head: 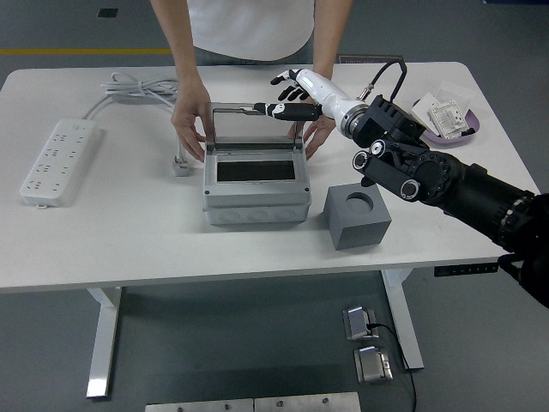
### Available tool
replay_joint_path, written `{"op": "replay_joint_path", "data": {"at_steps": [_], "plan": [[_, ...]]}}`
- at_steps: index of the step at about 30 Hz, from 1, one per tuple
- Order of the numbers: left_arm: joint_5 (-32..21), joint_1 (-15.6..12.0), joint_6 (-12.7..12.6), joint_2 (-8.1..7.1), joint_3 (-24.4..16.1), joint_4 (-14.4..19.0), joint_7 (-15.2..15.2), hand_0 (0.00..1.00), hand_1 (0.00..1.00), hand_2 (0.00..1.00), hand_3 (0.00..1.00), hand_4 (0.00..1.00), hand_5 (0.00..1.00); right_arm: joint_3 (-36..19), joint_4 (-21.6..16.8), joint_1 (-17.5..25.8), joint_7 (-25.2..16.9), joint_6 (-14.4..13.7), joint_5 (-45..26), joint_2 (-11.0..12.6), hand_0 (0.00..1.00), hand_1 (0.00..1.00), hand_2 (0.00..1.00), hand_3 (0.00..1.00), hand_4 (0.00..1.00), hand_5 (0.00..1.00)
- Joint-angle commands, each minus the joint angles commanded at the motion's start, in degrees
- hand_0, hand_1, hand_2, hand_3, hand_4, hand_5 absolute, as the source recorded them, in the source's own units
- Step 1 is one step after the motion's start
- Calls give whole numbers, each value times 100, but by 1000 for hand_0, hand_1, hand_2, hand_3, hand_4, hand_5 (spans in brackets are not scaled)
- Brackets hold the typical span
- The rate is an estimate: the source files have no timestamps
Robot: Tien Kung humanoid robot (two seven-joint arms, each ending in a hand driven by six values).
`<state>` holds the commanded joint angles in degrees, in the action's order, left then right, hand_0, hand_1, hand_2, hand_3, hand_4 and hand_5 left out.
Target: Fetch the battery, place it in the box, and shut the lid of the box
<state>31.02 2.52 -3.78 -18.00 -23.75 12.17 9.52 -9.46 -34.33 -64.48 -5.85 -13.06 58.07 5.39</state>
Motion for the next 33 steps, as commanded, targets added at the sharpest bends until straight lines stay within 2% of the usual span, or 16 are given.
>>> {"op": "replay_joint_path", "data": {"at_steps": [7,19,29,30,33], "plan": [[-69,-36,-17,10,13,-6,-16,631,687,595,587,582,2,-36,-627,241,54,-122,401,137,833,738,721,804,917,737],[-386,-65,-65,11,189,-13,-106,631,686,594,587,580,2,-40,-1720,326,290,-175,971,667,812,731,721,799,909,758],[-718,-106,-88,25,409,-21,-199,631,687,594,587,580,2,175,-2313,614,393,-142,999,956,794,718,723,798,905,761],[-760,-108,-90,29,447,-20,-213,631,686,595,587,578,2,172,-2402,642,414,-146,1033,996,753,707,723,799,903,764],[-841,-114,-98,39,509,-22,-239,631,686,595,587,578,2,170,-2642,702,470,-142,1123,1103,753,707,723,799,903,764]]}}
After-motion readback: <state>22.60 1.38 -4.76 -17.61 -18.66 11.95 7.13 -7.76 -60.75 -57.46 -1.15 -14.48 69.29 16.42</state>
